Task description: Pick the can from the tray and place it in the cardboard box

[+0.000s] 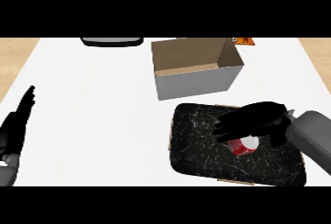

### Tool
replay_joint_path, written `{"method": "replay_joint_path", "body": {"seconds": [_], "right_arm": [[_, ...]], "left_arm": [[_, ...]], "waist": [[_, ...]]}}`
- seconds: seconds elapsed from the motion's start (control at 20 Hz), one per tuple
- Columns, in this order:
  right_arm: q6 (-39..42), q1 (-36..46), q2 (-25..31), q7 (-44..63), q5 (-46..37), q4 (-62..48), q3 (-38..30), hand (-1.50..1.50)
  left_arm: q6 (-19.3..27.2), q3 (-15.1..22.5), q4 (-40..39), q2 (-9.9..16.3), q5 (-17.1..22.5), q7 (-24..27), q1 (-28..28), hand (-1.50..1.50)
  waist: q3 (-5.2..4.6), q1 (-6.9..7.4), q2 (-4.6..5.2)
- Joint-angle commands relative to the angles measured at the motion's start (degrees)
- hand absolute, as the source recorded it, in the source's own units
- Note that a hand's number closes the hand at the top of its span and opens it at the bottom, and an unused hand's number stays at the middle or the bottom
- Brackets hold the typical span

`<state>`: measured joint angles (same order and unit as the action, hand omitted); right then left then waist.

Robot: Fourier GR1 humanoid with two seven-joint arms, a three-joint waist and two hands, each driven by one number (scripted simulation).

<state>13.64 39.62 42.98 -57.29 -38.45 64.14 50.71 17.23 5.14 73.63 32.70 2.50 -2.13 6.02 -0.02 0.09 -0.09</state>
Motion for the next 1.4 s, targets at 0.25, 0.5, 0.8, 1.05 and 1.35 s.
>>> {"method": "replay_joint_path", "body": {"seconds": [0.25, 0.5, 0.8, 1.05, 1.35], "right_arm": [[4.6, -1.6, -3.0, -0.1, -6.7, -2.3, -1.4, -1.5], [2.1, -4.0, -7.1, 2.2, -8.4, -0.1, -4.9, 1.5], [-7.2, -8.3, -8.0, -0.5, -7.5, -1.0, -10.2, 1.5], [-10.4, -10.7, -13.6, 13.5, -6.6, -2.8, -15.9, 1.5], [-15.8, -17.2, -10.2, 41.7, 1.9, -15.0, -35.2, 1.5]], "left_arm": [[-0.2, -1.2, 2.6, -2.1, -2.7, -1.1, -1.8, 0.0], [-1.4, -2.4, -0.4, -3.9, -4.0, -0.9, 2.2, 0.0], [-1.8, -3.1, -0.2, -4.5, -4.8, 0.5, -0.2, 0.0], [-4.0, -5.2, 0.0, -2.0, -3.6, -0.6, -1.2, 0.0], [-1.1, -7.6, -1.0, -1.7, -3.3, -1.2, -4.2, 0.0]], "waist": [[0.02, 0.51, 0.13], [0.01, 0.07, 0.1], [0.02, -0.12, 0.04], [0.01, -0.97, -0.24], [-0.2, -9.34, -1.97]]}}
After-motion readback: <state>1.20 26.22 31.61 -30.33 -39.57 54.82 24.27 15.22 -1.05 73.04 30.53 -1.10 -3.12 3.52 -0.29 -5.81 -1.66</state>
